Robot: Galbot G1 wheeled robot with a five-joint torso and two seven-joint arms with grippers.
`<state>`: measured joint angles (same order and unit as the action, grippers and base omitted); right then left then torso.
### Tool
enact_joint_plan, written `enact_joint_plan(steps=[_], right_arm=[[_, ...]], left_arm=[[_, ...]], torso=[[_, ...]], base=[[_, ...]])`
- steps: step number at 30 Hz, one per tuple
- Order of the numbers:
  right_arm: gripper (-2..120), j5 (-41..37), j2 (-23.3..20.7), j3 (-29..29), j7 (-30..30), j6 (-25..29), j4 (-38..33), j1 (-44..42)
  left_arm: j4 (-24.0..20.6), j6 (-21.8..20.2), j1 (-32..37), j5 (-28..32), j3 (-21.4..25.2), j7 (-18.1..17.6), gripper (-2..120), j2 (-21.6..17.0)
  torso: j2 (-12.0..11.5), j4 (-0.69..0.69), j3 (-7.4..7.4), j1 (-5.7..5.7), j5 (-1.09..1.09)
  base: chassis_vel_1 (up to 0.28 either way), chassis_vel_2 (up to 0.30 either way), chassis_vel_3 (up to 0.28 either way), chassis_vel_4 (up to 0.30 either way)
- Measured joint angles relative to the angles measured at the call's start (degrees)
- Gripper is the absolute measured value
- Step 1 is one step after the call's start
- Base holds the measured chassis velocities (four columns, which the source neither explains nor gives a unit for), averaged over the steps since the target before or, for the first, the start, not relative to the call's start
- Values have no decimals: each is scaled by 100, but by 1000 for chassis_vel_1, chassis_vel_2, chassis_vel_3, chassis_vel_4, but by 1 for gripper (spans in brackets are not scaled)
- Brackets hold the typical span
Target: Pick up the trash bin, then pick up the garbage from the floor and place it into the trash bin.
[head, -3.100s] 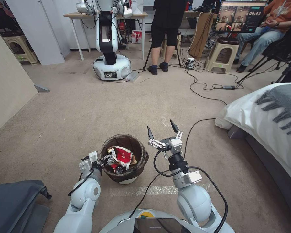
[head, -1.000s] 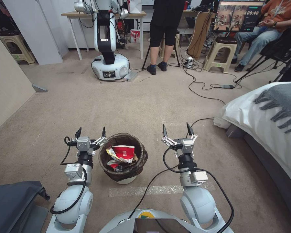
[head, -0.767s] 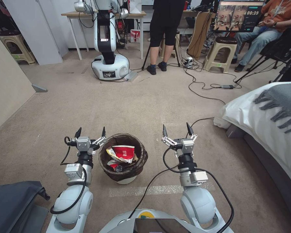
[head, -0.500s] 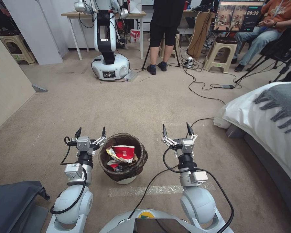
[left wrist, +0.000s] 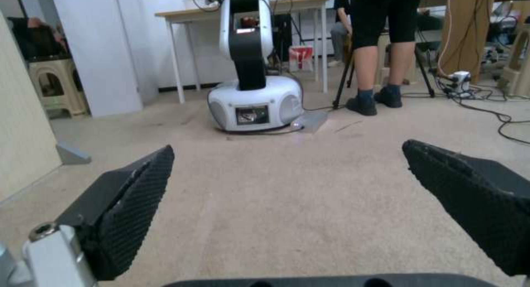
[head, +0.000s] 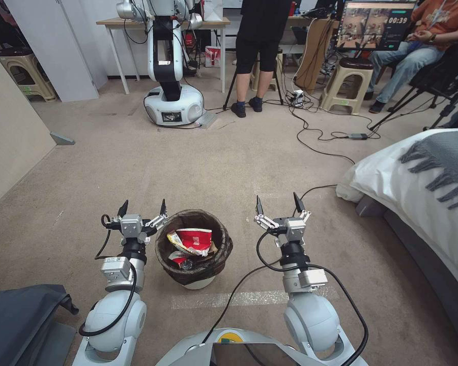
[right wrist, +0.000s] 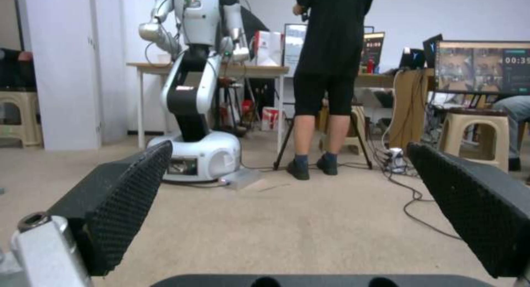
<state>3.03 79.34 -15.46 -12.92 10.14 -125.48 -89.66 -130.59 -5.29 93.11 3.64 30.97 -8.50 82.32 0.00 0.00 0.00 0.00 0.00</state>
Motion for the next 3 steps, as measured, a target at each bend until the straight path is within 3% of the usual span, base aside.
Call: enact_joint_plan(steps=[3], right_arm=[[100,0,0,0,0,0,0,0]], left_arm=[[0,0,0,0,0,0,100,0]], torso=[[0,0,0,0,0]], base=[[0,0,0,0]])
